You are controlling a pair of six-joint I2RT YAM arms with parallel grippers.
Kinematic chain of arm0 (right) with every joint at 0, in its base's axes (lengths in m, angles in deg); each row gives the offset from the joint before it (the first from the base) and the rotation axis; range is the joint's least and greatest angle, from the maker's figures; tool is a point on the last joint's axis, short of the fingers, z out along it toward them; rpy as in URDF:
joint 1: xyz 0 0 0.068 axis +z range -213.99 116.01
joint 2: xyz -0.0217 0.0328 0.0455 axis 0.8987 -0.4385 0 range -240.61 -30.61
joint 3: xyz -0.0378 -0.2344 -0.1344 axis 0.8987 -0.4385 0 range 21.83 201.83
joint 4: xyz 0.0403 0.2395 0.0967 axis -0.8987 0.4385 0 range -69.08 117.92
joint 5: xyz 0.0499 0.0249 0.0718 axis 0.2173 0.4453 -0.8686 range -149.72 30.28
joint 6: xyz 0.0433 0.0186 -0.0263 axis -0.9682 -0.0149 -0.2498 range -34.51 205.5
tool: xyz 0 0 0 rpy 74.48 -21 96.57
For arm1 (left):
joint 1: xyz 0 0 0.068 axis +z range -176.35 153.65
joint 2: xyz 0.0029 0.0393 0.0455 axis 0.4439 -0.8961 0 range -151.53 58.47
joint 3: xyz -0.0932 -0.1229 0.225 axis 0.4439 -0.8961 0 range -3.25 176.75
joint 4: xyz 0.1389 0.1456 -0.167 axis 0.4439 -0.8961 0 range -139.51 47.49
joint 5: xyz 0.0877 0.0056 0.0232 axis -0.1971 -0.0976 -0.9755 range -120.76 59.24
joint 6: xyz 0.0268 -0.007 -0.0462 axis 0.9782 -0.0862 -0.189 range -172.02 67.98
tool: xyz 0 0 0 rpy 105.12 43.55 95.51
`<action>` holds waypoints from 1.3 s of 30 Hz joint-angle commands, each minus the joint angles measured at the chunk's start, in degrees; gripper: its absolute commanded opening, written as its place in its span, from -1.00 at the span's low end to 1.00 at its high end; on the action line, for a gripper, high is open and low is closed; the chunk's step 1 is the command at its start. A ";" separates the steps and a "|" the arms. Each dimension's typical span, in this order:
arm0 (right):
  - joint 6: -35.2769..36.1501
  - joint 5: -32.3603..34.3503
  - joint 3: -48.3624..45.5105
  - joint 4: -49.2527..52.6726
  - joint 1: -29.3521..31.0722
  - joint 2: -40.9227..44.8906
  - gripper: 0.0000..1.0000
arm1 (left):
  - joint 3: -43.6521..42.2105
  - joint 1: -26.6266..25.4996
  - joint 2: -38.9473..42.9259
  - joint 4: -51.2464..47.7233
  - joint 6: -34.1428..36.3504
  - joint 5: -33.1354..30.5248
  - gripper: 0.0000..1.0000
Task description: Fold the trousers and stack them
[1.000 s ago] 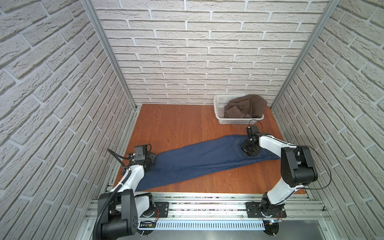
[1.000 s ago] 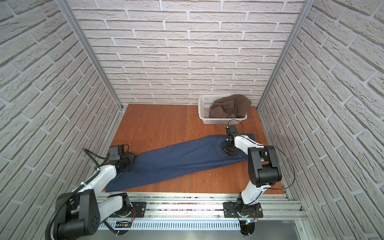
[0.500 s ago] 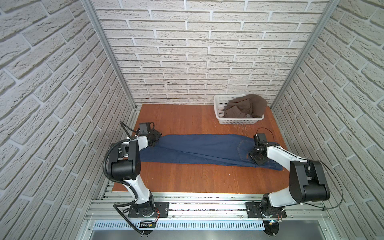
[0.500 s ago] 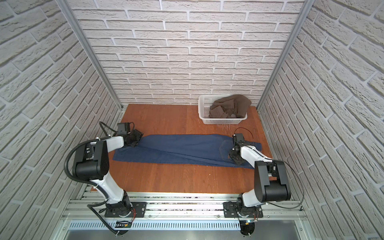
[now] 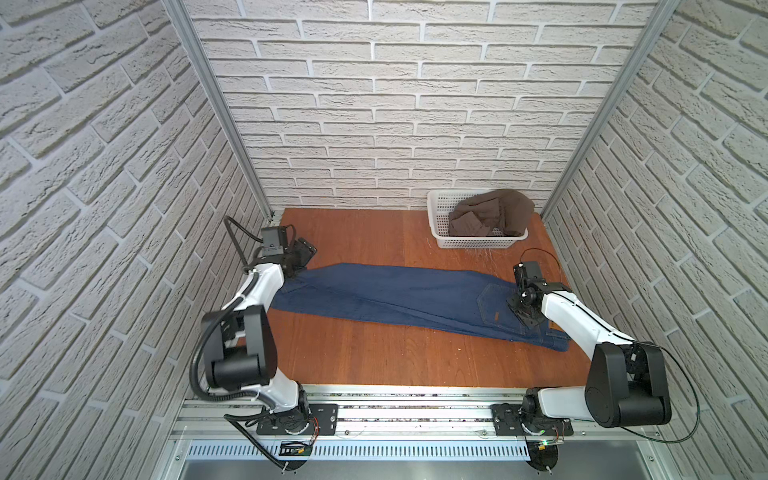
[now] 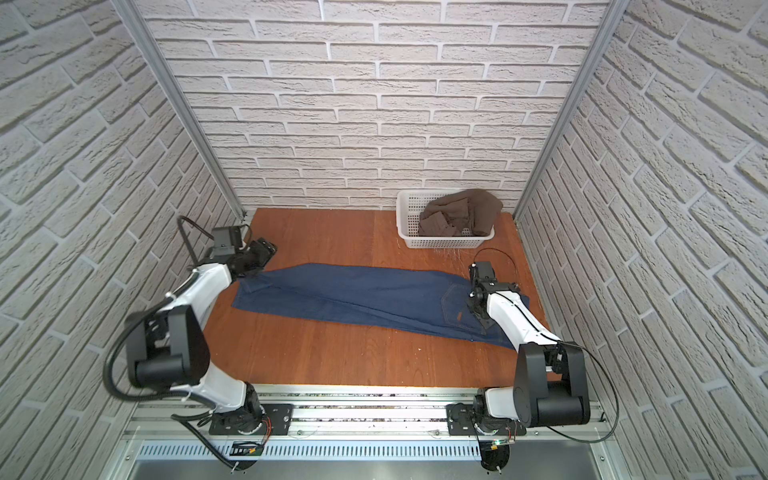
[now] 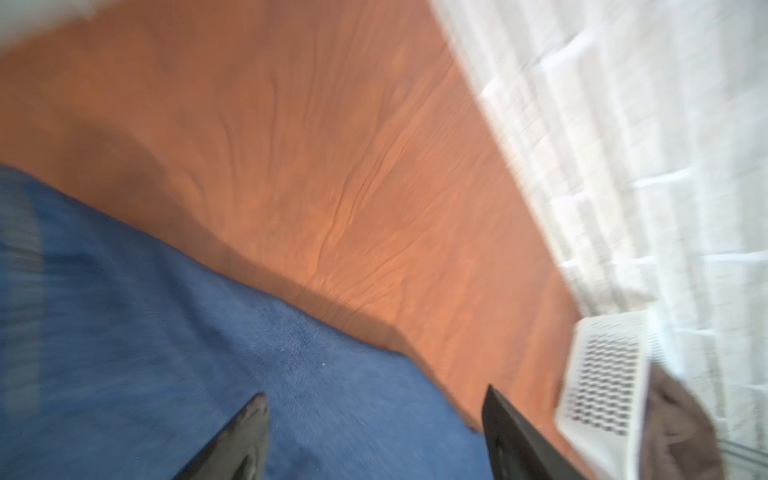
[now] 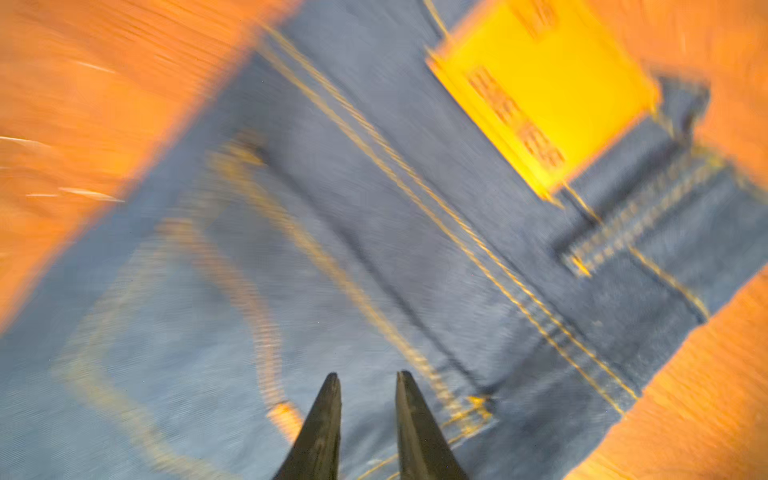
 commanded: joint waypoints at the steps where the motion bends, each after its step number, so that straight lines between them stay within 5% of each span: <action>1: 4.59 1.96 3.22 1.70 1.48 -0.68 -0.48 | -2.02 6.02 5.70 -6.36 1.28 -1.20 0.63; 8: 7.61 -0.95 4.37 -1.69 1.59 -6.11 -0.49 | -13.44 19.65 3.67 6.31 -9.70 11.45 0.47; 18: 10.74 -3.31 3.87 -4.40 1.94 -9.66 -0.52 | -11.47 19.00 -7.99 19.03 -19.56 15.20 0.32; 29: 12.21 -3.40 4.58 -5.85 1.94 -12.77 -0.52 | -1.76 12.75 -14.59 13.30 -20.49 9.97 0.08; 39: 12.67 -4.66 4.23 -6.76 1.94 -13.60 -0.53 | 5.59 10.97 -17.32 -6.66 -17.07 0.08 0.37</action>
